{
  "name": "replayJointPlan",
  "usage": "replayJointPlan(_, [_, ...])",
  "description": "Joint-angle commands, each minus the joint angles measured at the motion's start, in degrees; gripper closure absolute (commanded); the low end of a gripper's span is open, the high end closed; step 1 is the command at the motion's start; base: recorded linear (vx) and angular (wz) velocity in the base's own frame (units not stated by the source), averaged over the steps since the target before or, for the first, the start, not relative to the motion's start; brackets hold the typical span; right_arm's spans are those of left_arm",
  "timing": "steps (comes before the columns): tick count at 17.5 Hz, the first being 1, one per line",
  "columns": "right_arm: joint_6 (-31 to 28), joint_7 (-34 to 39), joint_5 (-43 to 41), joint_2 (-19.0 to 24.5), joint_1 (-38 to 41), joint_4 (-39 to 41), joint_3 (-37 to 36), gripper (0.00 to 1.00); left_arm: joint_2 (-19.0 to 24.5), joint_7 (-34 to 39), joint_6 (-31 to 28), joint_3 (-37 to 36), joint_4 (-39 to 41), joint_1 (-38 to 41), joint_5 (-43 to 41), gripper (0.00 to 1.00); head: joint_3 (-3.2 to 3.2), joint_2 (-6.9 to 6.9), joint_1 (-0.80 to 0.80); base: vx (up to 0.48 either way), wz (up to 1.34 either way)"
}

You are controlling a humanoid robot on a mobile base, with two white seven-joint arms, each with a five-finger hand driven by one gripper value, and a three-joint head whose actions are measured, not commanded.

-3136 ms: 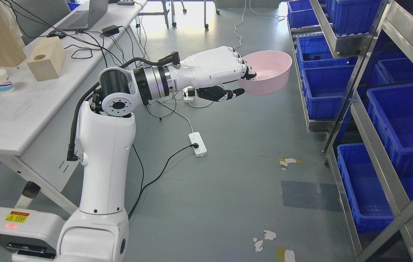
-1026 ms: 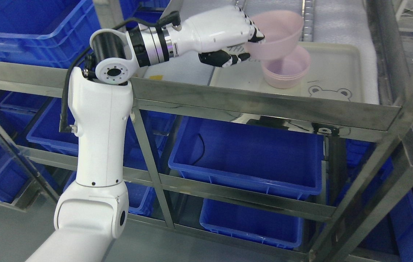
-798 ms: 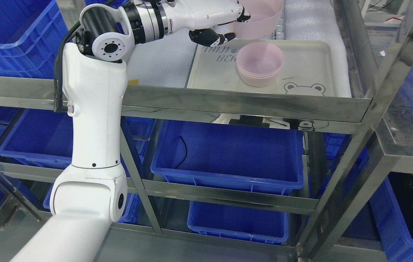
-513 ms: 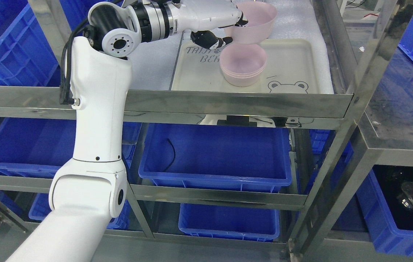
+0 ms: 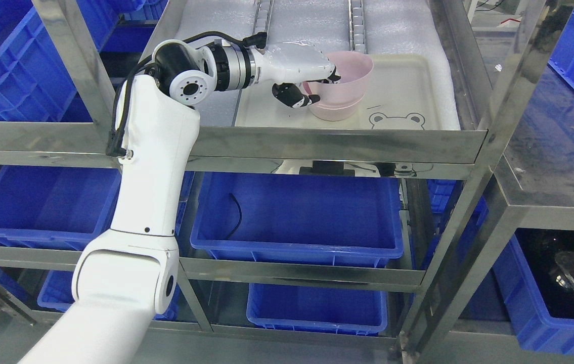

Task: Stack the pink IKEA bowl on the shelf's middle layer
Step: 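Lower the held pink bowl onto the other pink bowl on the tray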

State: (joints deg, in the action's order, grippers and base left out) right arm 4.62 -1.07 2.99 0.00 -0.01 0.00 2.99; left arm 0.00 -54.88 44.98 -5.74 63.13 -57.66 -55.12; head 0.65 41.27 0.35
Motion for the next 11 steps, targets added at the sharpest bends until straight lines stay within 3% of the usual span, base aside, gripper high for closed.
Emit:
replayJointPlan(1, [0.03,0.02,0.00,-1.00,0.18,1.00,0.00,0.00,1.00,-0.14,0.02,-1.12,-3.72,0.70,-1.04,0.91,0.00,0.00,0.00,0.000,0.00])
replayJointPlan(5, [0.03,0.02,0.00,-1.00,0.27,1.00,0.00,0.00,1.00,0.91,0.02,0.47,-3.80,-0.17,-1.13,0.91,0.00,0.00,0.00,0.000,0.00])
replayJointPlan(8, [0.03,0.02,0.00,-1.00,0.27,1.00,0.00,0.00,1.00,1.26,0.02,0.03,-9.76,-6.14,-1.13,0.87,0.00,0.00,0.00,0.000,0.00])
replayJointPlan(11, [0.03,0.02,0.00,-1.00,0.27,1.00,0.00,0.00,1.00,1.35,0.02,-1.11,-12.51,-6.33,-1.13,0.86,0.00,0.00,0.00,0.000,0.00])
